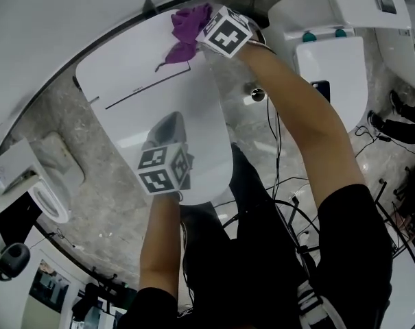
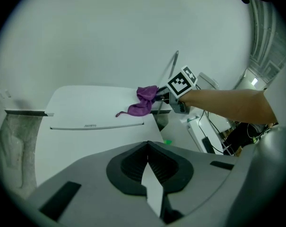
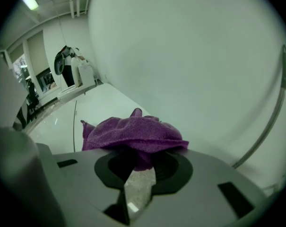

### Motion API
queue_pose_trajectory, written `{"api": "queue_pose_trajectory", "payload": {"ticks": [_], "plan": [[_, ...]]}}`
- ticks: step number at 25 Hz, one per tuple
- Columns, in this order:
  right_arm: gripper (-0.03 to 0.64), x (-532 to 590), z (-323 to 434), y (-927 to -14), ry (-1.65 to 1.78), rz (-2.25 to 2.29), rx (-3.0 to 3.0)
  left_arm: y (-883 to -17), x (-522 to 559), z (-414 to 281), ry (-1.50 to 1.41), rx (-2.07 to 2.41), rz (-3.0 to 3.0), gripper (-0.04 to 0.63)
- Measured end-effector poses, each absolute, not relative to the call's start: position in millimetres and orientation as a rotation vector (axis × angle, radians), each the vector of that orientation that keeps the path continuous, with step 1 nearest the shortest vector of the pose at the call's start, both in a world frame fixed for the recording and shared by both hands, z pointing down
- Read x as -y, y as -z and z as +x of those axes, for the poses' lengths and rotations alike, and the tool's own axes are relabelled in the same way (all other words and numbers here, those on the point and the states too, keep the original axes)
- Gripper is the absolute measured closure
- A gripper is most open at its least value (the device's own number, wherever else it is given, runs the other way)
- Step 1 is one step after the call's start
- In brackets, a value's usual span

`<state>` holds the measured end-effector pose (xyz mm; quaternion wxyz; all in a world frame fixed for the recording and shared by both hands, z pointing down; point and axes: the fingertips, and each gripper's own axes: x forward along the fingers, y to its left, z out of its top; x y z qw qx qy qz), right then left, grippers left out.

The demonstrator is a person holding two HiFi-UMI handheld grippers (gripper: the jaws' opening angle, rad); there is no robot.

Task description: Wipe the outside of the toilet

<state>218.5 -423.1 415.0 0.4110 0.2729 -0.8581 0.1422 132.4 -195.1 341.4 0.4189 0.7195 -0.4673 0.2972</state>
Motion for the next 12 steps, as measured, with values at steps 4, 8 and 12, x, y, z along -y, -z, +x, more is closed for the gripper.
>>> {"api": "queue_pose_trajectory", "payload": {"ticks": [4, 8, 12], "plan": [[0.534, 440, 225, -427, 0.041, 0.601, 2.081, -353, 199, 139, -0.783, 1.172, 1.813, 0.588], [0.534, 447, 232, -459, 0.132, 0.556, 2.05, -364, 203, 145, -0.808, 1.17, 1.826, 0.588], [0.534, 437, 224, -486, 0.066, 0.54, 2.093, -377, 201, 150, -0.819, 1.16, 1.828, 0.588]]}}
